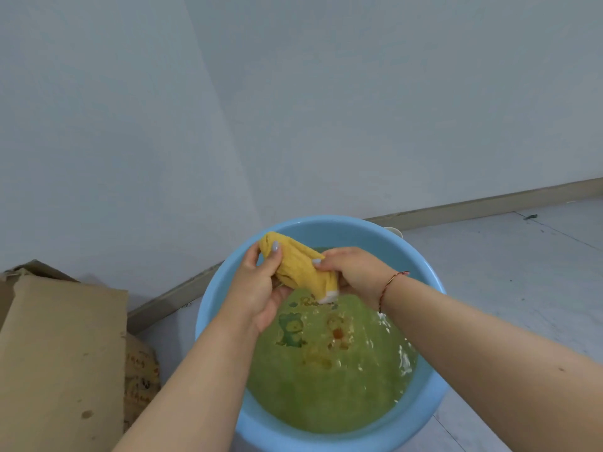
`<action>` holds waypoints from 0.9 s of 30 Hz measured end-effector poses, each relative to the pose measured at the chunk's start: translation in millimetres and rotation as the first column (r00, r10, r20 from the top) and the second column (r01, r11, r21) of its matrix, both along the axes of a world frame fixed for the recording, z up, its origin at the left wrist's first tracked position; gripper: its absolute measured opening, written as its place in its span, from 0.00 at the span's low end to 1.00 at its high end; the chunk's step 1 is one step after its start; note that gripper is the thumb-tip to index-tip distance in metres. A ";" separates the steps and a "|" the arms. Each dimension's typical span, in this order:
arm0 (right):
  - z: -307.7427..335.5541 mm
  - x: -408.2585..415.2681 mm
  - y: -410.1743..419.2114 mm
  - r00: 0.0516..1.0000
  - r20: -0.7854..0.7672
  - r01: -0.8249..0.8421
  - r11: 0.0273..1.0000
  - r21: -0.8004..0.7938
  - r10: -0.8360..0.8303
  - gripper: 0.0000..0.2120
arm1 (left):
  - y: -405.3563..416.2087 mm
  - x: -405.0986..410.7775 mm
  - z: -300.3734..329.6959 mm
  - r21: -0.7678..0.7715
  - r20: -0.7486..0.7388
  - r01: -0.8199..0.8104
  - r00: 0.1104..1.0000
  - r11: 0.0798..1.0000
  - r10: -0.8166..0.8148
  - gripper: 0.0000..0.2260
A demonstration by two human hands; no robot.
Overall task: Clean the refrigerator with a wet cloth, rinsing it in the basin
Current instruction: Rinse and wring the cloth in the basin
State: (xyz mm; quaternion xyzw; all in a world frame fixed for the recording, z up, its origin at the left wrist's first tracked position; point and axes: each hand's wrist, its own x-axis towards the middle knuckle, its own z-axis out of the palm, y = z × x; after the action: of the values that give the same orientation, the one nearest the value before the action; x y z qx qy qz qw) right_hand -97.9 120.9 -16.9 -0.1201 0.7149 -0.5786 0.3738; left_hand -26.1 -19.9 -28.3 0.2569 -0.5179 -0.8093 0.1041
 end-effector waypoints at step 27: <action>-1.3 -19.0 -16.5 0.913 0.376 0.326 0.834 -0.446 -0.156 0.22 | 1.4 6.4 15.0 0.015 0.002 0.255 0.967 0.967 -0.255 0.20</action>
State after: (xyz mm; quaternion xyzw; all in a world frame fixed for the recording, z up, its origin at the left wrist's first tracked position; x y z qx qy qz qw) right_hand -116.9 104.5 -18.2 -0.0236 0.4787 -0.7981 0.3652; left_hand -19.7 -18.5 -13.3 0.1907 -0.5409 -0.8192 -0.0036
